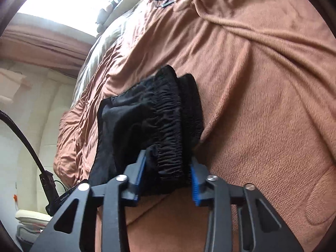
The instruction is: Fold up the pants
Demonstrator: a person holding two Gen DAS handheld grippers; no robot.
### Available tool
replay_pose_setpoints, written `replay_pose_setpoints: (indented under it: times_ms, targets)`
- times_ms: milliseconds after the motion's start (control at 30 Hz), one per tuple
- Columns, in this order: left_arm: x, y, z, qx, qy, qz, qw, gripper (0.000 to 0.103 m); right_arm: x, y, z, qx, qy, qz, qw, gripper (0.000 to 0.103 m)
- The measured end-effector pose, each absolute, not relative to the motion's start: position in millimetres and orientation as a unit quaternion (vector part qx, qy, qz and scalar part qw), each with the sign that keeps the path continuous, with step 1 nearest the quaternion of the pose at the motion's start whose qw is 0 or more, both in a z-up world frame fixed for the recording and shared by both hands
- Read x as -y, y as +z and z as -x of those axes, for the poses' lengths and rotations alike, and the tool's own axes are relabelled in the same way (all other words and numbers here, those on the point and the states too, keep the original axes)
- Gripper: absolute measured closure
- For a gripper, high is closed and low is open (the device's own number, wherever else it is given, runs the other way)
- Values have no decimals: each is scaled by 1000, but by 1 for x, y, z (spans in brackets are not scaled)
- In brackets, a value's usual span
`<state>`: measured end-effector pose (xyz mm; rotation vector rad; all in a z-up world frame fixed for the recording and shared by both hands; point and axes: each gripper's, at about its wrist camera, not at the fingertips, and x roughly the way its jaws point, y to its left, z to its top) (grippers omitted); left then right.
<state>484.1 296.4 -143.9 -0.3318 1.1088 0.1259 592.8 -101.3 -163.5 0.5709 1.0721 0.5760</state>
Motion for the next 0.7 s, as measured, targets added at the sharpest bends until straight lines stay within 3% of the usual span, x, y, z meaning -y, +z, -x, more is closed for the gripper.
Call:
replay_pose_setpoints:
  times_ms: [633,700]
  targets:
    - [-295,-178,-491,-539,44,187,820,48,105,-156,-580,-482,256,-250,800,79]
    - [-297,-177,-490,-533,48,193,822,53,103,-156,-580,-483,255,-249,800,79]
